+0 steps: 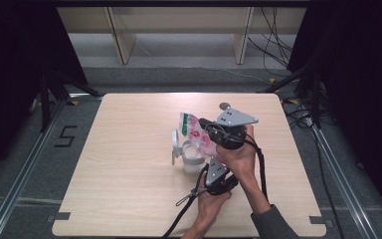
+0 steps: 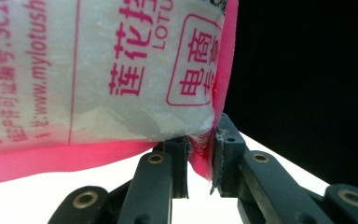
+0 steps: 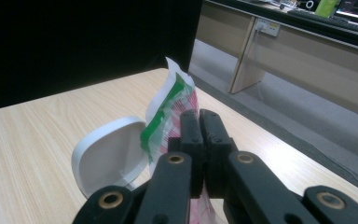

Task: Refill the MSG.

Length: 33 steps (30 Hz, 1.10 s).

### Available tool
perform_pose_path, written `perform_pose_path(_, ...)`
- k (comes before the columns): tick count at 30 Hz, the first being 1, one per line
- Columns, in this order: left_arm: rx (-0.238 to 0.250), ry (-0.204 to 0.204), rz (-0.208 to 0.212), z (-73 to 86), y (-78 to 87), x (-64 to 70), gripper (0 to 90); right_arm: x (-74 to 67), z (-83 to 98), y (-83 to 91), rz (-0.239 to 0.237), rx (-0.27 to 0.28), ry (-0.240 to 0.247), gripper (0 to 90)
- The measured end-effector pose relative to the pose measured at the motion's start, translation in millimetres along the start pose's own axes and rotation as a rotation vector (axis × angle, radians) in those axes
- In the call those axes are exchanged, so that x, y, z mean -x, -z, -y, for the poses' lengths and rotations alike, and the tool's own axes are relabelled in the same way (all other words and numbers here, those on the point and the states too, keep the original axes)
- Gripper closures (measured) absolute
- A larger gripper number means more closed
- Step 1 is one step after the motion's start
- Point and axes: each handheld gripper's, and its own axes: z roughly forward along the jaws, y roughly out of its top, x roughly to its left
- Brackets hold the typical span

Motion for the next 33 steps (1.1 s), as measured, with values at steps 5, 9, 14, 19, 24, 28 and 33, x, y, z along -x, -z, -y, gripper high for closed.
perform_pose_path(5,0.001,-0.001,0.000,0.3,-0.2,0.0,78.1,-1.3,-0.6,0.0,0.002,-0.006,0.003,89.8)
perform_pose_path(9,-0.003,-0.007,0.002,-0.8,0.4,0.3,78.1,-1.9,-1.3,0.9,-0.004,-0.005,0.002,89.9)
perform_pose_path(14,-0.002,-0.007,-0.001,-0.7,0.3,0.6,78.1,-3.1,-1.3,1.5,-0.001,-0.013,-0.026,89.9)
perform_pose_path(19,-0.001,-0.006,-0.001,-0.7,0.3,0.7,78.1,-2.4,-0.8,0.5,0.006,-0.001,-0.014,90.0)
perform_pose_path(24,0.000,-0.009,0.000,-0.7,1.0,1.1,78.1,-1.9,-1.3,0.7,0.004,0.001,-0.004,90.0)
perform_pose_path(28,0.001,-0.008,-0.001,-0.5,0.8,1.3,78.2,-2.4,-1.7,2.2,0.000,-0.012,-0.013,90.0)
perform_pose_path(33,0.000,-0.007,-0.005,-0.4,0.8,1.3,78.1,-1.6,-1.5,1.3,-0.003,0.001,0.000,90.0)
